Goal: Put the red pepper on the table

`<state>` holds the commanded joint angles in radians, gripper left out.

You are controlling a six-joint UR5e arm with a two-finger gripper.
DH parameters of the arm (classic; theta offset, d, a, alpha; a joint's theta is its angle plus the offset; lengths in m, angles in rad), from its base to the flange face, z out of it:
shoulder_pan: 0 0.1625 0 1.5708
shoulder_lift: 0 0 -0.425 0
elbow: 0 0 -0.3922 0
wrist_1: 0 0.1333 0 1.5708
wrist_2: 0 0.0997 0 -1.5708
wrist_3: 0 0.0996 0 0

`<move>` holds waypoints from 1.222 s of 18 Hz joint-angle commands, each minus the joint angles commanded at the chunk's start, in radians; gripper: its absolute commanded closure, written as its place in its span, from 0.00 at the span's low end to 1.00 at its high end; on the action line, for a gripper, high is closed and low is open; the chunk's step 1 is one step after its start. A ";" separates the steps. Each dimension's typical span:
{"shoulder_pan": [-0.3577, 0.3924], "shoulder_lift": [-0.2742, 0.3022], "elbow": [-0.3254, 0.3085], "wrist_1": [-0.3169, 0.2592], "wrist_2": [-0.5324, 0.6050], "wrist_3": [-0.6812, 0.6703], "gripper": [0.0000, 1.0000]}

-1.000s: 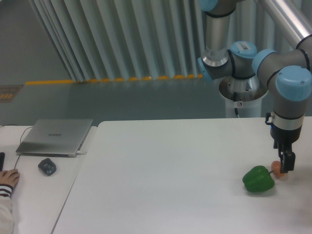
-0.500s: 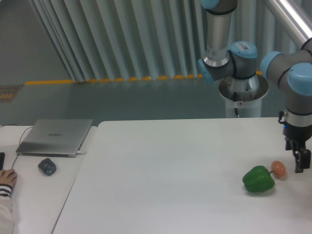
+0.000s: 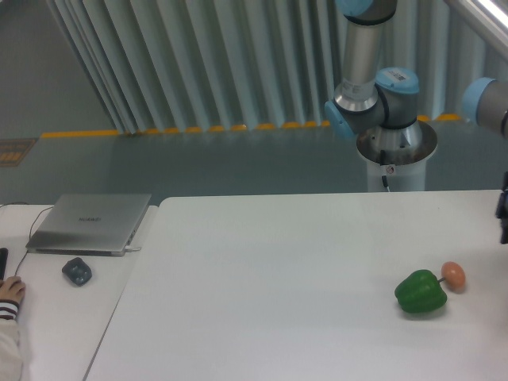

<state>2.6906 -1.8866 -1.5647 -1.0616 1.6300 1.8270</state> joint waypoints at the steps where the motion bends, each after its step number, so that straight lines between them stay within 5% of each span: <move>1: 0.002 -0.009 0.009 0.000 0.017 0.000 0.00; 6: 0.064 -0.037 0.041 0.000 0.016 0.047 0.00; 16: 0.144 -0.071 0.051 0.040 0.019 0.375 0.00; 22: 0.169 -0.109 0.066 0.043 0.018 0.382 0.00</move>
<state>2.8592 -1.9957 -1.4987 -1.0186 1.6475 2.2090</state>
